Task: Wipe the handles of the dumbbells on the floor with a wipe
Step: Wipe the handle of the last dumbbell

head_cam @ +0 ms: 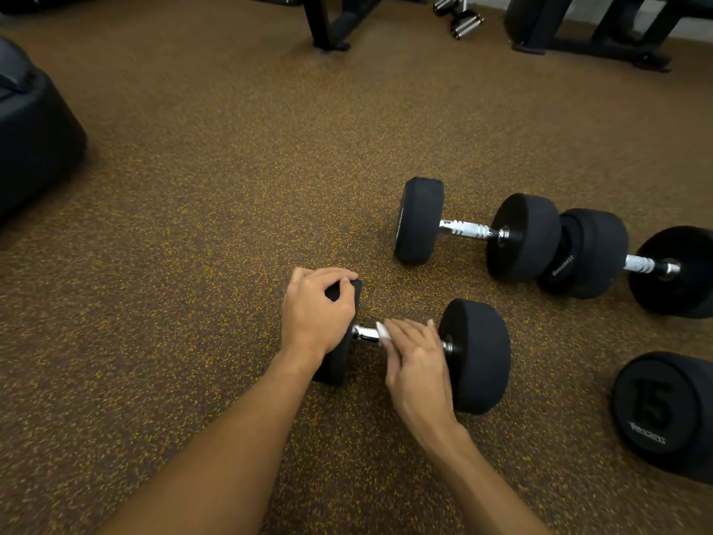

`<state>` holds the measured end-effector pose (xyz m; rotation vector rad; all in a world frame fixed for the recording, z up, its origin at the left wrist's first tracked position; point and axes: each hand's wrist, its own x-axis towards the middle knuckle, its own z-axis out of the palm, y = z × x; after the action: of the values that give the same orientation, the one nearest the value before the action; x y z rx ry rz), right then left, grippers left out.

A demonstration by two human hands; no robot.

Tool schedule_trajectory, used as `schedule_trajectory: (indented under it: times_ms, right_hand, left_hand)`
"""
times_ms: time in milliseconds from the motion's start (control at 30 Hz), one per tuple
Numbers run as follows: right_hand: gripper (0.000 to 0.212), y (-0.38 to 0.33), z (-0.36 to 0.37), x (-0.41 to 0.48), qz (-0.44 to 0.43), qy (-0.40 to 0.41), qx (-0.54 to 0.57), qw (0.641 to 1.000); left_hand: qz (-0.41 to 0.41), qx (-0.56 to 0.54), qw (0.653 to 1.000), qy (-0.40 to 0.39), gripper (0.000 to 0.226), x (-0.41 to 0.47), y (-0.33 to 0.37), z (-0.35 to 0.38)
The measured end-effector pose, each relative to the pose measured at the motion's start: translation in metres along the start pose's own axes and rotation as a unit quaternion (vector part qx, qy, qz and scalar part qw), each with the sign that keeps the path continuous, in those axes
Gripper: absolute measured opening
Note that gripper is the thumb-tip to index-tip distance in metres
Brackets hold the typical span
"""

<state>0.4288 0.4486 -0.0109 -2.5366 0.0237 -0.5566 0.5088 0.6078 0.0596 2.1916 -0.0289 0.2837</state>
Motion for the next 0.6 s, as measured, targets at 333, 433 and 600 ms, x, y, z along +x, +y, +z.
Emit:
schedule_trajectory:
  times_ms: [333, 433, 600]
  right_hand:
    - [0.026, -0.004, 0.013, 0.005, -0.058, 0.004, 0.052, 0.997]
    - [0.029, 0.003, -0.003, -0.002, -0.017, 0.017, 0.034, 0.999]
    - [0.027, 0.001, 0.004, -0.002, -0.038, 0.019, 0.051, 0.998]
  left_hand:
    - [0.013, -0.006, 1.000, 0.010, 0.023, 0.001, 0.000, 0.001]
    - [0.008, -0.005, 1.000, 0.005, 0.023, 0.000, 0.000, 0.000]
    - [0.006, -0.005, 1.000, 0.003, 0.024, 0.001, -0.001, 0.000]
